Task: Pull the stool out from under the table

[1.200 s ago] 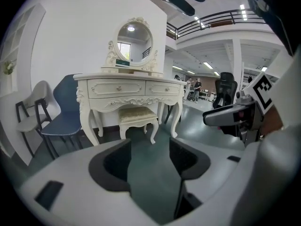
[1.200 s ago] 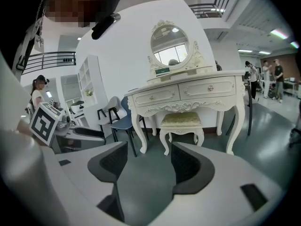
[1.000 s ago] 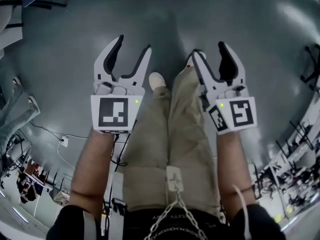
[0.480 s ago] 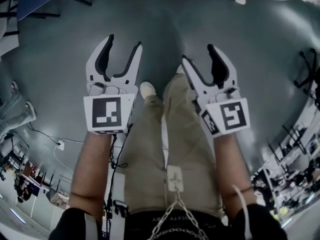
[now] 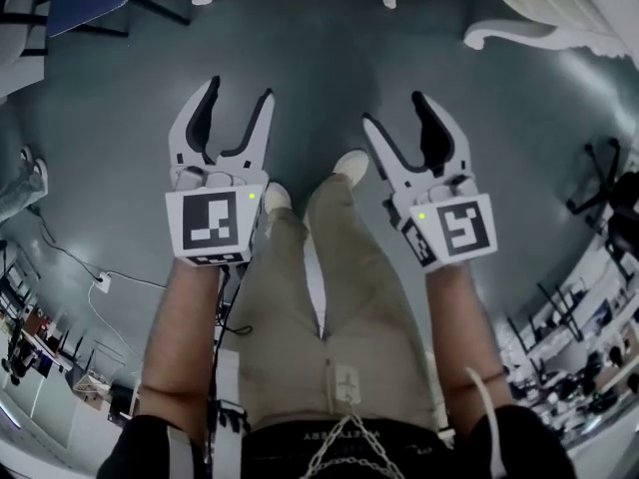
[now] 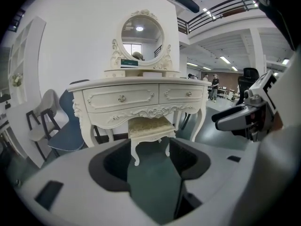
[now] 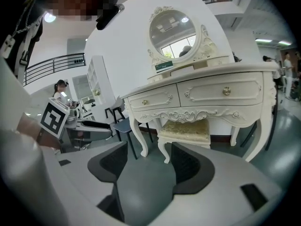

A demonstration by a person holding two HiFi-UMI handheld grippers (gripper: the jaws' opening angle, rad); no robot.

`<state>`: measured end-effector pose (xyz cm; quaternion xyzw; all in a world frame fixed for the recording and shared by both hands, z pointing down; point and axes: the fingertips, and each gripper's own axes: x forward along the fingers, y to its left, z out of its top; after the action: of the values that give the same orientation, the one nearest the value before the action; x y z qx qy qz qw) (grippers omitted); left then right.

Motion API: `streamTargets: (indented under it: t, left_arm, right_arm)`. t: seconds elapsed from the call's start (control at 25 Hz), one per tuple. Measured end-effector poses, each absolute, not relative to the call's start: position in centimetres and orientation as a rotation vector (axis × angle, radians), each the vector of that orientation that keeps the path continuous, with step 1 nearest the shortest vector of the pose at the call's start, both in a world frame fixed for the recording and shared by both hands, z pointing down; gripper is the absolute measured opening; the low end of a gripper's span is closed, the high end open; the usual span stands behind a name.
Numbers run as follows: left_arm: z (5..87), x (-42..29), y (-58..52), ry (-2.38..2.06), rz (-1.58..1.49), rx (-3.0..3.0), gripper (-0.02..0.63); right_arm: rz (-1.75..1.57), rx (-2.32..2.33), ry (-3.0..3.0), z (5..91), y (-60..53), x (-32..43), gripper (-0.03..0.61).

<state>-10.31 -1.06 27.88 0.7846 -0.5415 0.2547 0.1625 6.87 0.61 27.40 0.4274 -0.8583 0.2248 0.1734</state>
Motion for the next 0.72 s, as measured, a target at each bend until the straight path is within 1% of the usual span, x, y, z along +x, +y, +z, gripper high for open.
streamTargets:
  t: [0.36,0.72]
  left_arm:
    - [27.2,-10.3,-5.0,-1.633,0.693,2.197,0.239]
    - [33.4,-10.7,-8.2,-1.508,0.844,2.208,0.241]
  right_arm:
    - [0.553,1.154,-2.432,27.6,-3.8,10.0,0.267]
    - [0.616,1.266,-2.319,32.1,-7.9,11.4,0.267]
